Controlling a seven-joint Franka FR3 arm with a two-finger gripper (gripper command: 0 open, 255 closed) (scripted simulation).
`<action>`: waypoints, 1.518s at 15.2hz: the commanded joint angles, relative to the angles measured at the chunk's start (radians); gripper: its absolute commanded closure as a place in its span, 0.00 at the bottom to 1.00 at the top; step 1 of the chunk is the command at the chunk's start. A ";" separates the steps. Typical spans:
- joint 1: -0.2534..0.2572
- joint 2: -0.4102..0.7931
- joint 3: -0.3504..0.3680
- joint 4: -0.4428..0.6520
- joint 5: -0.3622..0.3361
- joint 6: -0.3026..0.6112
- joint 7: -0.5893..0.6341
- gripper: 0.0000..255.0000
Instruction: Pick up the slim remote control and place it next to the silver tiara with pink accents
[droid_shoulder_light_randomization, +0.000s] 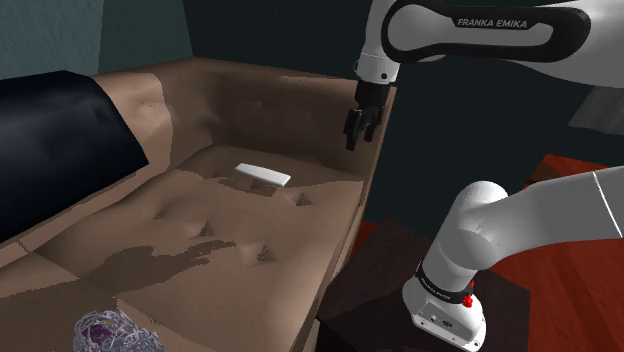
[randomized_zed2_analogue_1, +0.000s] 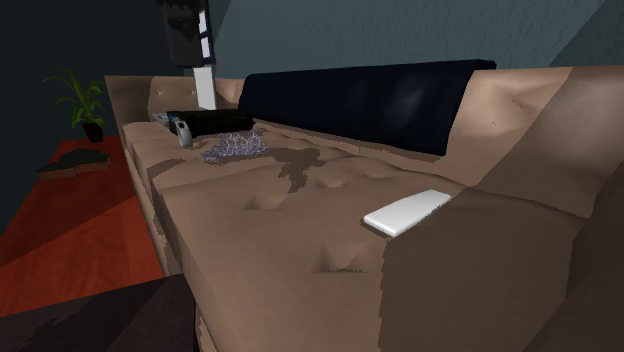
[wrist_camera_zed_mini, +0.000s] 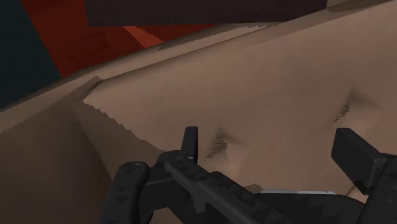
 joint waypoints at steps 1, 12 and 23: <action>0.000 0.000 0.000 0.000 0.000 0.000 0.000 0.00; 0.035 0.420 0.009 0.130 -0.017 0.285 -0.081 0.00; 0.058 0.854 0.028 0.415 -0.043 0.431 -0.138 0.00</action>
